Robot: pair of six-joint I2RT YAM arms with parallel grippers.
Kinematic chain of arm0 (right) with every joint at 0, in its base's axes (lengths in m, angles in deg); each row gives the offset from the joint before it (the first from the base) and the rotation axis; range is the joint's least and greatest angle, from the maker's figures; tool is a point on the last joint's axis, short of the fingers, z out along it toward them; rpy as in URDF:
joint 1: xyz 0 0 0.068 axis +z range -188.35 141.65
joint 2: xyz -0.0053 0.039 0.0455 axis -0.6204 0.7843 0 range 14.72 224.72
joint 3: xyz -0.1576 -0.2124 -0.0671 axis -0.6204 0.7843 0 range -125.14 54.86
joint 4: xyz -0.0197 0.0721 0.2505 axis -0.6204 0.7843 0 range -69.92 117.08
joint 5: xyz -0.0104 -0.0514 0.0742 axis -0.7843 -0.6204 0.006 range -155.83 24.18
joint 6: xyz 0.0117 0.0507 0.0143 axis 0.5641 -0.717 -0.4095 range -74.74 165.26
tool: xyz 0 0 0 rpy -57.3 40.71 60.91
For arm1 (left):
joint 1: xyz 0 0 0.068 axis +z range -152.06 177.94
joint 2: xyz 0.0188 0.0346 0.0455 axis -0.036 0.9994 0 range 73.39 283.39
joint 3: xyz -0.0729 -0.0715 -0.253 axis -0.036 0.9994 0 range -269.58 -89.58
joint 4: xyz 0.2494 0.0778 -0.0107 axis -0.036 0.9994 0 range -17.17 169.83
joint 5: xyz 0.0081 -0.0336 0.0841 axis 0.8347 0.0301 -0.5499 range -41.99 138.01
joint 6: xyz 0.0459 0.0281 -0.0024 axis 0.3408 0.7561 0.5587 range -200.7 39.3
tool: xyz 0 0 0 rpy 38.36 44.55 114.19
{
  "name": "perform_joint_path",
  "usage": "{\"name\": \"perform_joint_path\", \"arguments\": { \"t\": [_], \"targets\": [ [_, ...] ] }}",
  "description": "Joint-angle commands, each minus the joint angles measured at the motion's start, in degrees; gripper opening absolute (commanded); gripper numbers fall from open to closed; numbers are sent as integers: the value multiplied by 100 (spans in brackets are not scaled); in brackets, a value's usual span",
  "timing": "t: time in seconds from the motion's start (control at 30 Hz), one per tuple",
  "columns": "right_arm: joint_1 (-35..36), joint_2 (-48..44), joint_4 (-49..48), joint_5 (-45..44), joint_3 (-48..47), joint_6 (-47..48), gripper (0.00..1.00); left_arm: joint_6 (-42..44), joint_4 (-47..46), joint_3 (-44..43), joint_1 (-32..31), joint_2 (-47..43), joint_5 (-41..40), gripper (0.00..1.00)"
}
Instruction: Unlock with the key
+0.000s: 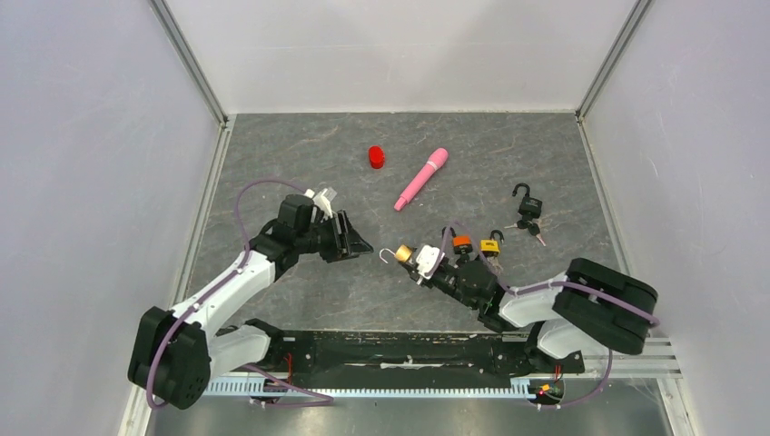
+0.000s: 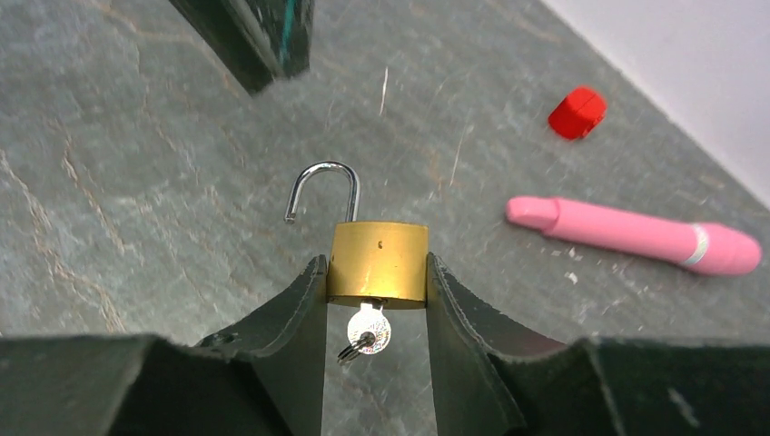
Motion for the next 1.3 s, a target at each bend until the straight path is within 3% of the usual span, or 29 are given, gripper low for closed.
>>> {"name": "perform_joint_path", "arguments": {
  "t": [0.0, 0.3, 0.4, 0.5, 0.67, 0.77, 0.93, 0.97, 1.0, 1.13, 1.27],
  "targets": [
    [10, 530, -696, -268, -50, -312, 0, 136, 599, 1, 106, -467, -1080, 62],
    [-499, 1551, -481, -832, -356, -1242, 0, 771, 1919, -623, 159, -1807, -3122, 79],
    [-557, 1664, -245, -1040, -410, -1346, 13, 798, 2058, -660, 160, -2255, -3646, 81],
    [-595, 1724, -16, -1110, -445, -1484, 20, 934, 2106, -625, 152, -2709, -4112, 82],
    [-667, 1476, 313, -1117, -322, -1725, 44, 1252, 2319, -642, 153, -3392, -4961, 86],
    [-684, 865, 923, -1084, -292, -1845, 55, 1572, 2376, -667, 154, -3883, -5338, 87],
    [-702, -760, 2033, -1396, -166, -1924, 84, 1964, 2371, -723, 160, -4697, -6024, 88],
    [-710, -1111, 2279, -1511, -115, -1929, 95, 2050, 2354, -753, 160, -4819, -6104, 88],
    [-715, -1559, 2447, -1710, -61, -1909, 98, 2135, 2324, -779, 156, -4956, -6162, 88],
    [-805, -3220, 3521, -2840, 26, -1660, 98, 2305, 2220, -871, 156, -5299, -6457, 88],
    [-890, -4733, 4517, -4564, -89, -1434, 98, 2481, 2016, -825, 157, -5575, -6498, 88]
  ]
}}
